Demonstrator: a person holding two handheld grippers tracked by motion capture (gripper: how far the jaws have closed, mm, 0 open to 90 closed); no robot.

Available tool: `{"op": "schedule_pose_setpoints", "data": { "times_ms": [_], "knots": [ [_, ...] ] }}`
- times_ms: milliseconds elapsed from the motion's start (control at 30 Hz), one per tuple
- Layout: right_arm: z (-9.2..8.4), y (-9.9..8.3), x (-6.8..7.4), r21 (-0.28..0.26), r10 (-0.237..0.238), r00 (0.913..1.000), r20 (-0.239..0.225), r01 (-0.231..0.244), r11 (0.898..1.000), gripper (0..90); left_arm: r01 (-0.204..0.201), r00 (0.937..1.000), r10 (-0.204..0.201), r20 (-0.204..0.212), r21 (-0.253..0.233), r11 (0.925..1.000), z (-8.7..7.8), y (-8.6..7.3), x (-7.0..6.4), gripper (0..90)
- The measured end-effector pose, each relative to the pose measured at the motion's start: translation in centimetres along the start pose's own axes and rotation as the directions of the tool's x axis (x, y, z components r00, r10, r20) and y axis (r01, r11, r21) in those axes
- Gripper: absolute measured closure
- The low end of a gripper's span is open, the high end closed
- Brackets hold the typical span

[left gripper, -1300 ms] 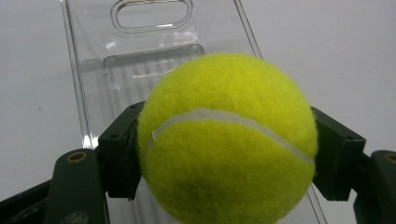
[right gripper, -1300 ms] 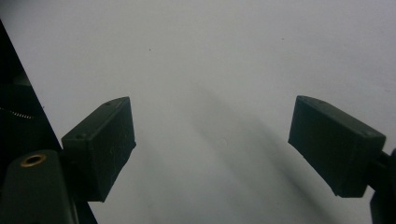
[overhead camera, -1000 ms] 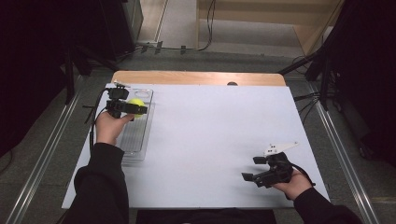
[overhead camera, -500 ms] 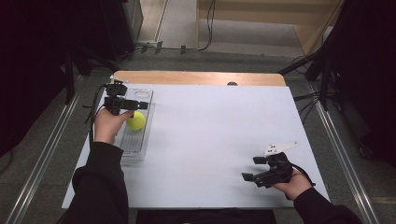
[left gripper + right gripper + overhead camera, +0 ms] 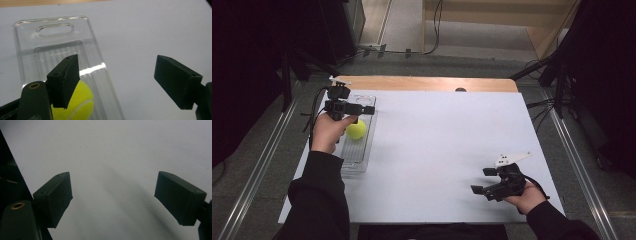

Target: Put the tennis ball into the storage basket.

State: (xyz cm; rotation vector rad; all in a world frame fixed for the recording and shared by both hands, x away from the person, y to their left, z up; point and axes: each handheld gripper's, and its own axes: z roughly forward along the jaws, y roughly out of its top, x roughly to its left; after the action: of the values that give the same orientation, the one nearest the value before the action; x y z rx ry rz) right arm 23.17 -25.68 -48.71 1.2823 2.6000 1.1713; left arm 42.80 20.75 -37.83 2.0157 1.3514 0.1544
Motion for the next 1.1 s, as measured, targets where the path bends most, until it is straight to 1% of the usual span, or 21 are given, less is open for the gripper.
{"op": "schedule_pose_setpoints", "data": {
  "times_ms": [100, 233, 300, 367, 433, 500, 600, 667, 867, 967, 1000, 1100],
  "knots": [
    [0.0, 0.0, 0.0, -0.001, -0.001, 1.0, 0.001, 0.001, 1.0, 12.5, -0.026, 0.9996, 0.026, 0.009, 0.003, 0.9997, -0.2, 0.2, -0.7, 20.9],
    [0.0, 0.0, 0.0, -0.001, -0.001, 1.0, 0.0, 0.001, 1.0, 12.5, -0.046, 0.9983, 0.046, 0.036, 0.005, 0.9989, -0.2, 0.4, -1.5, 20.9],
    [0.0, 0.0, 0.0, -0.001, -0.001, 1.0, 0.001, 0.001, 1.0, 12.5, -0.053, 0.9974, 0.052, 0.049, 0.004, 0.9986, -0.2, 0.5, -1.8, 20.9],
    [0.0, 0.0, -0.1, -0.002, 0.0, 1.0, 0.001, 0.0, 1.0, 12.5, -0.063, 0.9954, 0.063, 0.073, 0.006, 0.998, -0.1, 0.6, -2.1, 20.9],
    [0.0, 0.0, -0.1, -0.002, -0.001, 1.0, 0.003, 0.001, 1.0, 12.5, -0.066, 0.995, 0.065, 0.076, 0.005, 0.9978, -0.1, 0.6, -2.3, 20.9],
    [-0.1, 0.0, -0.1, -0.001, 0.001, 1.0, 0.003, -0.001, 1.0, 12.5, -0.081, 0.9927, 0.08, 0.09, 0.012, 0.9967, 0.0, 0.7, -2.6, 20.9],
    [-0.1, 0.0, -0.1, 0.0, 0.002, 1.0, 0.003, -0.002, 1.0, 12.5, -0.092, 0.99, 0.09, 0.109, 0.017, 0.9956, 0.3, 0.6, -3.0, 20.9],
    [-0.1, 0.0, 0.0, -0.002, 0.001, 1.0, 0.002, -0.001, 1.0, 12.5, -0.106, 0.9879, 0.102, 0.116, 0.022, 0.9942, 0.4, 0.6, -3.2, 20.9],
    [0.0, 0.0, 0.0, -0.003, 0.001, 1.0, 0.002, -0.001, 1.0, 12.5, -0.118, 0.9837, 0.114, 0.139, 0.026, 0.9926, 0.7, 0.5, -3.9, 21.0],
    [0.0, 0.0, 0.0, -0.002, -0.001, 1.0, 0.001, 0.001, 1.0, 12.5, -0.127, 0.9797, 0.12, 0.16, 0.031, 0.9915, 1.0, 0.5, -4.2, 21.0],
    [-0.1, 0.0, 0.0, -0.003, -0.001, 1.0, 0.001, 0.001, 1.0, 12.5, -0.127, 0.9789, 0.121, 0.165, 0.03, 0.9914, 1.1, 0.5, -4.3, 21.0],
    [-0.1, 0.0, 0.0, -0.001, -0.001, 1.0, 0.002, 0.001, 1.0, 12.5, -0.139, 0.9793, 0.132, 0.154, 0.034, 0.9898, 1.4, 0.5, -4.5, 21.0]
  ]
}}
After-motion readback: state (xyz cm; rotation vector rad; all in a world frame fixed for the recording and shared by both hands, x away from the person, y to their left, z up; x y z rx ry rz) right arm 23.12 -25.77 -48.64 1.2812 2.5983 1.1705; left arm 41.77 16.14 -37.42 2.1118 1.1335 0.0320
